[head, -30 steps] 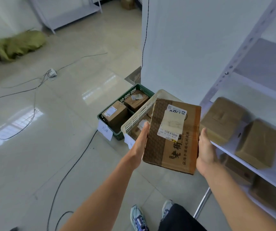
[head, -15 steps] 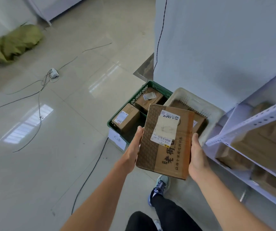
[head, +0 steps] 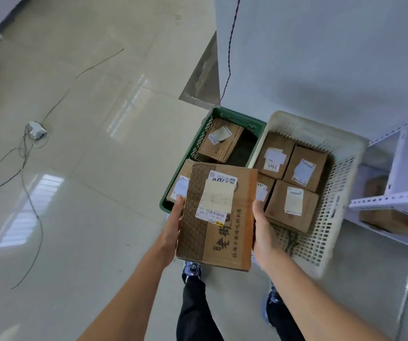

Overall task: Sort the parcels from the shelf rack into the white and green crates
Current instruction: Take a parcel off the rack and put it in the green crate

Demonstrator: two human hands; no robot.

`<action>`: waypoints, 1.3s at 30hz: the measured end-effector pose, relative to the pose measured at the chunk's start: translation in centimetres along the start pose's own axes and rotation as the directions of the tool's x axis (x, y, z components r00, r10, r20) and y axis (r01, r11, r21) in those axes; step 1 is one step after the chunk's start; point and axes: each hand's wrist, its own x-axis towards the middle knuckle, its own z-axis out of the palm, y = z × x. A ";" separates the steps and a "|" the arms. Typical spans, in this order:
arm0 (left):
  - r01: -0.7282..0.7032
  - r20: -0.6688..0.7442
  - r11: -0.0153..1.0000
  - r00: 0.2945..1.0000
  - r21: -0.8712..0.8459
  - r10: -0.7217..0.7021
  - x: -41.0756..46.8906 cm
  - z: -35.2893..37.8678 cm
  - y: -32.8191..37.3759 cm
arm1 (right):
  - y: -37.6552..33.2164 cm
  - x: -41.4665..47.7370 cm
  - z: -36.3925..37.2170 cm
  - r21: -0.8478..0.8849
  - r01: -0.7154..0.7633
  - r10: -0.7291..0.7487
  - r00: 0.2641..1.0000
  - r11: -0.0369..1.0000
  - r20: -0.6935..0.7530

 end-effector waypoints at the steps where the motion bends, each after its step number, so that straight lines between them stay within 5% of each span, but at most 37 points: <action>1: 0.019 -0.010 0.999 1.000 0.028 -0.019 2.2 -1.2 -0.2 | 0.7 2.0 1.0 0.022 -0.009 0.009 1.000 1.000 -0.019; 8: 0.097 0.151 0.978 0.980 0.186 -0.126 16.9 -7.3 -2.6 | 5.9 14.5 5.3 0.133 -0.033 0.059 0.979 0.991 -0.194; 21: 0.197 0.223 0.932 0.936 0.304 -0.271 31.8 -7.9 -7.0 | 11.5 26.9 5.5 0.252 0.008 0.088 0.927 0.968 -0.365; 39: 0.208 0.214 0.934 0.937 0.291 -0.276 37.4 -6.8 -8.5 | 13.7 32.4 5.1 0.004 0.145 -0.126 0.872 0.989 -0.473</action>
